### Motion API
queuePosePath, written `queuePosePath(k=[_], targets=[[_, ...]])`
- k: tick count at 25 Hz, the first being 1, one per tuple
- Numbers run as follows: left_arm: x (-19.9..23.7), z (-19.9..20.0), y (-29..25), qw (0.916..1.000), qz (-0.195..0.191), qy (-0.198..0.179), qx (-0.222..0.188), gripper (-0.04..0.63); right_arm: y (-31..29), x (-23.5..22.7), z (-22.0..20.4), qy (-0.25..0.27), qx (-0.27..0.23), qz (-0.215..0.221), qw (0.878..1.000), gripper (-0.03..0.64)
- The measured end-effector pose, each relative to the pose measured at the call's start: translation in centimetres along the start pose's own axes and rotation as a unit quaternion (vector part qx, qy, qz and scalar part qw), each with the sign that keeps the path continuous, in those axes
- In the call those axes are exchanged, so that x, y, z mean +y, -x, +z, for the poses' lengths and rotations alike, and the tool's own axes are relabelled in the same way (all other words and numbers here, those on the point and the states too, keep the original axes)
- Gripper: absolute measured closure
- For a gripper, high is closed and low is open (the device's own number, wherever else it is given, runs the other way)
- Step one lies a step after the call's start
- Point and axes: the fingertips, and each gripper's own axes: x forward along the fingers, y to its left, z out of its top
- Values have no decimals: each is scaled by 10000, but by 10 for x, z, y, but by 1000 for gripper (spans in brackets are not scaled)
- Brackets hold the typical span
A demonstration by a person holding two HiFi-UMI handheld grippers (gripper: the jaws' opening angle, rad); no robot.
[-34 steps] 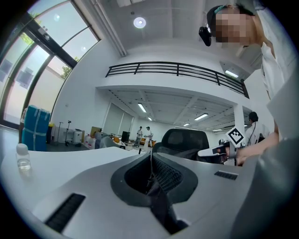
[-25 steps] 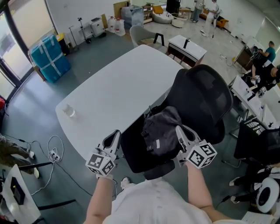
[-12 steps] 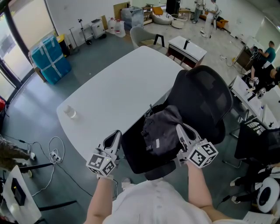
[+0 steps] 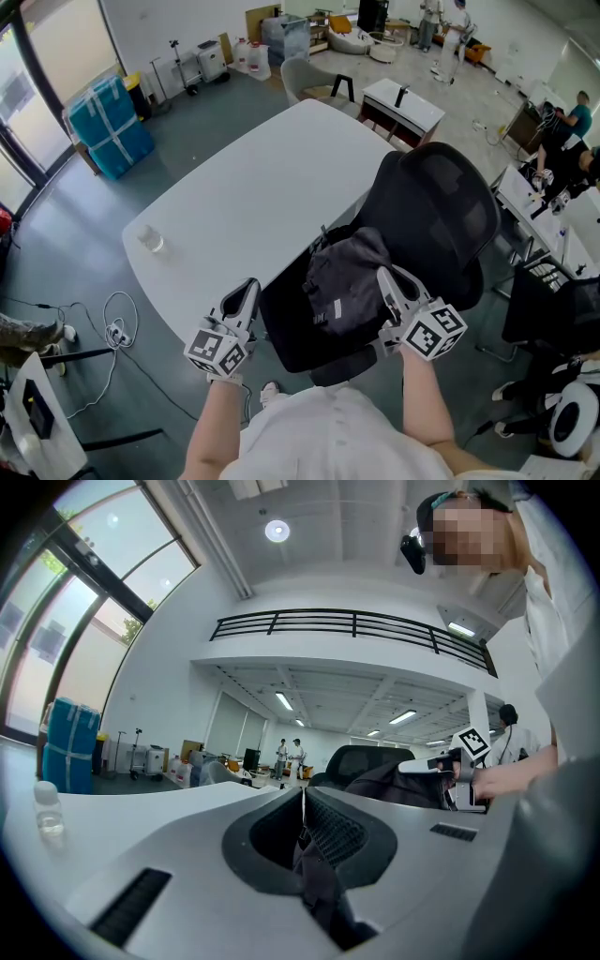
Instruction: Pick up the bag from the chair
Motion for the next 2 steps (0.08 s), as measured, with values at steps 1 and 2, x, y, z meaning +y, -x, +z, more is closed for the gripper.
queuePosePath(k=[1,2], targets=[[0,0,0,10000,5,8,-3,568,0,0,0,-8,3,8,10000,597],[0,0,-1,10000,10,16,-6,569,-1,-1,-1,-17,8,14,10000,597]])
